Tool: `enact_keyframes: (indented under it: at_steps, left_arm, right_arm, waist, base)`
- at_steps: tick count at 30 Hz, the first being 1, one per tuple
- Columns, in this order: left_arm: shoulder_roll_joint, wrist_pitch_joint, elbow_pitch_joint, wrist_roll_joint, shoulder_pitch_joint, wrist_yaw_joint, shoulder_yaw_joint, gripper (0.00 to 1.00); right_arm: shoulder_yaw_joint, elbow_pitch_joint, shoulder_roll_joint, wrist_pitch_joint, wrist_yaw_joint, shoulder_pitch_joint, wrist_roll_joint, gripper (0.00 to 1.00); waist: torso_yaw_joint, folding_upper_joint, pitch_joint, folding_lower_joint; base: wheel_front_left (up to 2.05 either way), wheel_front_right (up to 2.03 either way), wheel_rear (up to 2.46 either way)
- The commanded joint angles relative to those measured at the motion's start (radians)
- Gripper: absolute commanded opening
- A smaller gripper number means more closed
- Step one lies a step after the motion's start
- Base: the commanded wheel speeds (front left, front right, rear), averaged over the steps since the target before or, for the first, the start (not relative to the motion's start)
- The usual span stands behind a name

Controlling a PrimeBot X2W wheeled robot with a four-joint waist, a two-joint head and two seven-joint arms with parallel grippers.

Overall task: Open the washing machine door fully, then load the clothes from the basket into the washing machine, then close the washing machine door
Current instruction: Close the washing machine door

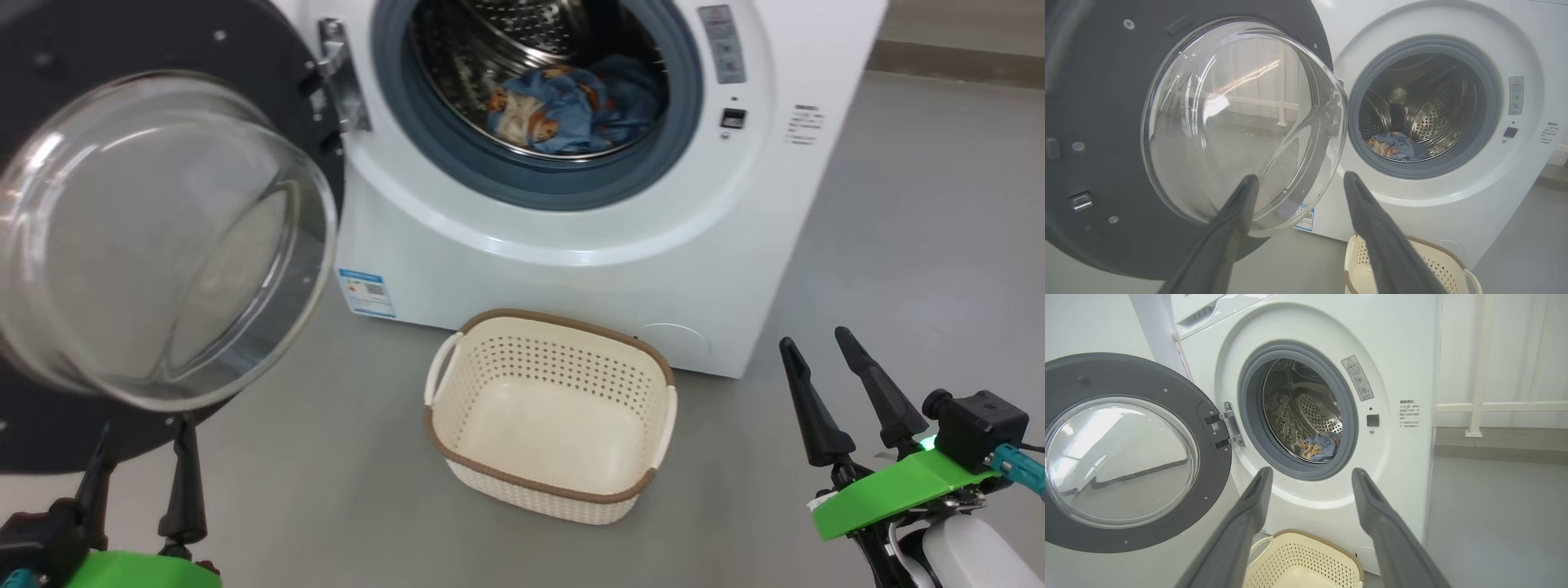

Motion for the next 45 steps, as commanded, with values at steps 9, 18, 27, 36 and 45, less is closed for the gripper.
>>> enact_keyframes:
  at_steps: [9,18,27,36,45]
  left_arm:
    - [0.025,-0.001,-0.025,0.001,-0.020,0.013,0.026,1.00]
    - [0.027,0.002,-0.032,-0.002,-0.011,0.021,0.017,1.00]
    - [0.033,0.006,-0.037,-0.010,-0.011,0.027,0.018,1.00]
    - [0.040,0.006,-0.046,-0.015,-0.007,0.035,0.020,1.00]
    - [0.045,0.009,-0.052,-0.020,-0.007,0.038,0.014,1.00]
  right_arm:
    - [0.028,-0.016,-0.007,-0.008,0.004,-0.006,0.024,1.00]
    - [0.033,-0.012,-0.005,-0.008,0.004,-0.009,0.028,1.00]
    - [0.056,-0.003,0.004,-0.008,0.004,-0.020,0.034,1.00]
    - [0.068,0.004,0.000,-0.008,0.004,-0.027,0.038,1.00]
    - [0.071,0.003,-0.003,-0.008,0.004,-0.025,0.040,1.00]
  waist:
    - [0.147,-0.0001,-0.019,0.0000]
    - [0.233,-0.0001,-0.022,0.0000]
    - [0.258,-0.0001,-0.020,0.0000]
    - [0.259,-0.0001,-0.023,0.0000]
    - [0.258,-0.0001,-0.019,0.0000]
  base:
    - [0.00,0.00,0.00]
    - [0.00,0.00,0.00]
    - [0.00,0.00,0.00]
    - [0.00,0.00,0.00]
    - [0.00,0.00,0.00]
